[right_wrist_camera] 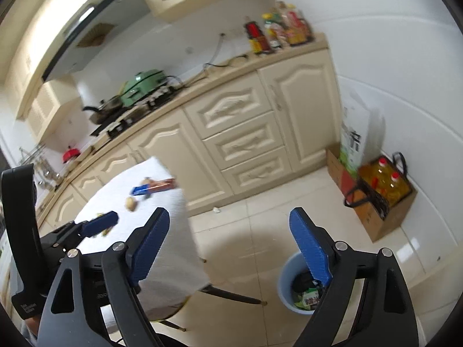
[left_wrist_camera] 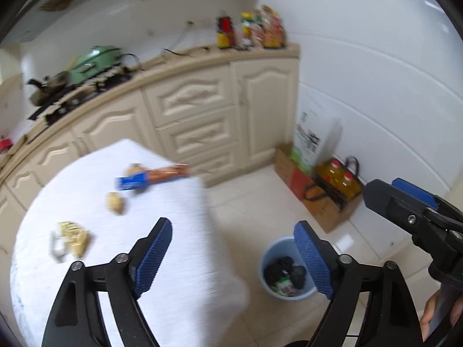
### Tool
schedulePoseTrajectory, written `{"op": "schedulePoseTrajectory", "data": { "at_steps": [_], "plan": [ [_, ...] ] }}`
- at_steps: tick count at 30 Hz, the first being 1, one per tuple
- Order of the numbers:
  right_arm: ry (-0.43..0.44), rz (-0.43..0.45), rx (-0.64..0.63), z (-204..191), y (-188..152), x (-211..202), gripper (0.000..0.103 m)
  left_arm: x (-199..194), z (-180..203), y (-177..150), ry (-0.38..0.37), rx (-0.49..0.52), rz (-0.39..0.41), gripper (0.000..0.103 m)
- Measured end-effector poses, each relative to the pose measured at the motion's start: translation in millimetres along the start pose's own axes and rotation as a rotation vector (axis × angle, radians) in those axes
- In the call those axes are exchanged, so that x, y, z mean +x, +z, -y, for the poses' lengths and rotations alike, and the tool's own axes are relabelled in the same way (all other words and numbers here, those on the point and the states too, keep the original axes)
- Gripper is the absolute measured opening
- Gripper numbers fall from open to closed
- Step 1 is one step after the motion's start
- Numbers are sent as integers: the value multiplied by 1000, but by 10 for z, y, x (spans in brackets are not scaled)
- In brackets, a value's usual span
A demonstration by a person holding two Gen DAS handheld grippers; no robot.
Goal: Collect trash
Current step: 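Turn both open tools back toward the table, then grasp the white cup with the left tool while the right tool grasps the yellow wrapper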
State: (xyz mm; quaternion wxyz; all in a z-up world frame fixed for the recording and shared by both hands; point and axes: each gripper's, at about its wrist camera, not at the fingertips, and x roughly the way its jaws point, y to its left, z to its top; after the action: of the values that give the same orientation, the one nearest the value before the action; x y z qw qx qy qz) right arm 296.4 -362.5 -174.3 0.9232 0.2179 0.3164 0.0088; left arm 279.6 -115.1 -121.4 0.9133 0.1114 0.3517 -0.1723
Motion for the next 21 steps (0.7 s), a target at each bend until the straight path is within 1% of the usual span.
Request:
{"op": "schedulePoseTrajectory", "data": {
  "at_steps": [5, 6, 7, 8, 10, 13, 16, 18, 21],
  "plan": [
    [38, -14, -61, -501, -33, 172, 87, -326, -670, -265, 86, -73, 26, 88],
    [47, -13, -73, -598, -38, 211, 88, -370, -760, -310, 101, -90, 29, 88],
    [56, -17, -91, -733, -43, 278, 89, -416, -945, -374, 124, -118, 32, 89],
    [62, -23, -103, -828, -45, 336, 92, -456, -1003, -408, 136, -133, 32, 89],
    [76, -37, -125, -974, -67, 439, 93, -506, -1281, -525, 165, -176, 25, 90],
    [100, -78, -160, -1228, -117, 669, 94, -500, -1556, -638, 215, -211, 5, 90],
    [111, -116, -187, -1402, -191, 860, 94, -387, -1834, -729, 258, -261, -34, 90],
    [118, -147, -207, -1509, -244, 1012, 94, -347, -2057, -834, 268, -310, -64, 88],
    [122, -178, -229, -1643, -297, 1196, 94, -160, -2252, -836, 264, -344, -96, 88]
  ]
}}
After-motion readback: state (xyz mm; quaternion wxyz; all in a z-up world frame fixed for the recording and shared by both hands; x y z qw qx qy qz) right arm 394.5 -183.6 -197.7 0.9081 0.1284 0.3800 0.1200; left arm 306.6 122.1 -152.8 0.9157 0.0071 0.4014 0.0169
